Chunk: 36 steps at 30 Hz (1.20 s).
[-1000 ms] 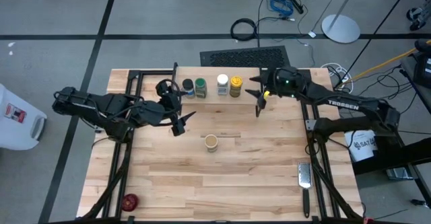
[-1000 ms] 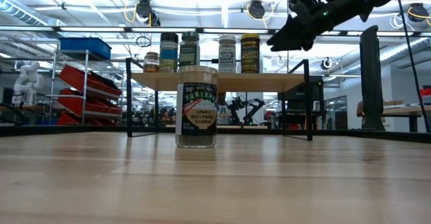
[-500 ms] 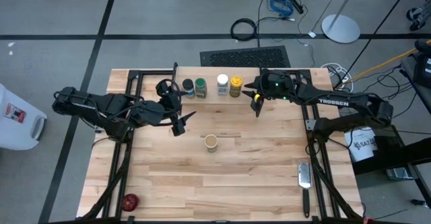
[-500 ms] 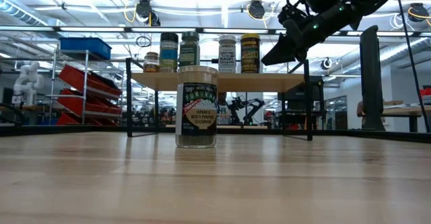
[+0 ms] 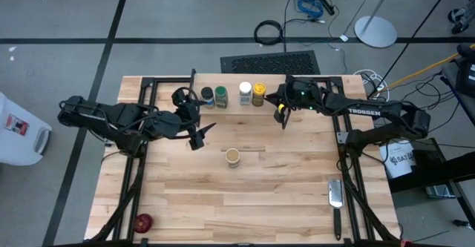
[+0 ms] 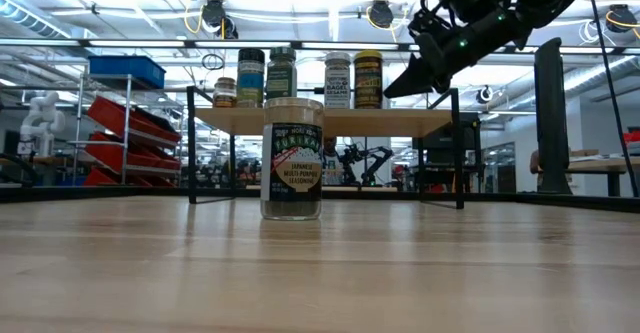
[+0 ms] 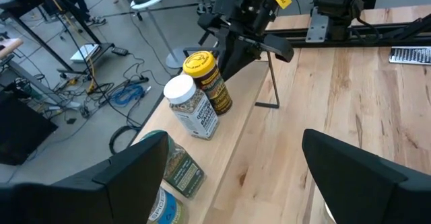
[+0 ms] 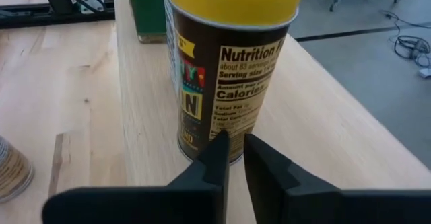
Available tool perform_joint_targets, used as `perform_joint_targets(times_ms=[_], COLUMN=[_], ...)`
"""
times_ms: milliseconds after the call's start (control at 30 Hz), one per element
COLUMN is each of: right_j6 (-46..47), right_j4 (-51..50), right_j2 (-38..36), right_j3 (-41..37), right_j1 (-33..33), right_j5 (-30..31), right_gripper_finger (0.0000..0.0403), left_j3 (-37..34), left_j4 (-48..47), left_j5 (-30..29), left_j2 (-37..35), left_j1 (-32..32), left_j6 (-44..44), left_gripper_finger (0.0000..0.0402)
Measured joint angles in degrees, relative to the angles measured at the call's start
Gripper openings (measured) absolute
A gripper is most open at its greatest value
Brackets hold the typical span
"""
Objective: Shelf spices
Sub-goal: Put the yellow seasoning bottle can on the shelf, then put the brown seasoning bottle on the shelf
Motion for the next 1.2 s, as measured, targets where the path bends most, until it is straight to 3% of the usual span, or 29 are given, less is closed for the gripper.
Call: perform_joint_targets(times_ms=[300, 467, 700, 1000, 1200], right_j6=[1.98, 5.08, 8.17, 8.80, 9.90], right_j4=[-0.22, -2.59, -3.82, -3.99, -3.37], right_j2=[-1.17, -4.40, -7.23, -7.26, -7.08], right_j3=[0.00, -0.02, -0.02, -0.02, -0.02], right_j1=[0.00, 1.63, 8.72, 20.46, 24.97], right_j5=[0.00, 0.04, -0.07, -0.11, -0.09], right_gripper_finger=[0.0029, 0.0029, 0.0029, 0.0029, 0.0029], left_j3=[0.00, 0.00, -5.84, -11.58, -15.81], left_j4=[-0.32, -0.57, 3.89, 11.88, 14.44], left_j5=[0.24, 5.06, 10.86, 26.21, 28.57], left_j2=[0.00, 0.62, 1.78, 4.36, 9.37], left_j1=[0.00, 0.00, 1.59, 4.05, 3.63], left_j6=[0.02, 0.27, 4.90, 2.95, 1.35], left_gripper_finger=[0.0352, 0.0352, 0.0352, 0.0352, 0.0352])
